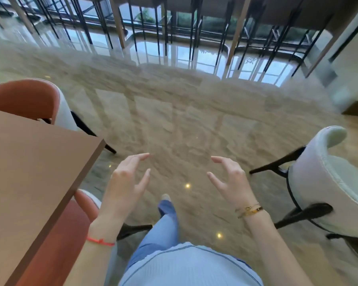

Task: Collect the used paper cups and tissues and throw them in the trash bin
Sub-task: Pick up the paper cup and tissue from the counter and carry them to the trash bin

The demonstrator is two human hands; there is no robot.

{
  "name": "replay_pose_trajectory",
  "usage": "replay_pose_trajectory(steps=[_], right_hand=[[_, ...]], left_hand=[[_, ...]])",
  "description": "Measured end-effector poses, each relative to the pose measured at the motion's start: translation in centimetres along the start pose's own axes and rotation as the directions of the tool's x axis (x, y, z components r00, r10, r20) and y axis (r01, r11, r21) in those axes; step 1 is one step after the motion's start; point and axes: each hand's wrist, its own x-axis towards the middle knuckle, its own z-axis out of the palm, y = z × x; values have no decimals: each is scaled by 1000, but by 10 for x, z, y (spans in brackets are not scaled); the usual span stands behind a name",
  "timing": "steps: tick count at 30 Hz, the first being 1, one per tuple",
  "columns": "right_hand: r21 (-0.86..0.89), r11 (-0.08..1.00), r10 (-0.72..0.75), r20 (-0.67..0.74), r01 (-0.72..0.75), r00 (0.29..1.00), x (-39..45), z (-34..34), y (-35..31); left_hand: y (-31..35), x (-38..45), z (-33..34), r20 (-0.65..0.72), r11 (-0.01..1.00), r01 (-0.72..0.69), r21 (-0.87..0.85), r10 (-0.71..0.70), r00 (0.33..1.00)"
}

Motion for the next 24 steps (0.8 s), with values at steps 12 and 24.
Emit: replay_pose_trajectory(steps=[12, 24], right_hand=[[-24, 999, -47, 6, 47, 999, 298, 43, -8], [24, 1000, -9, 32, 8, 999, 524, 81, -7]], left_hand=[[-78, 269, -10, -24, 998, 47, 42, -46, 999], [-135, 507, -19, -19, 995, 37, 94, -35, 999]])
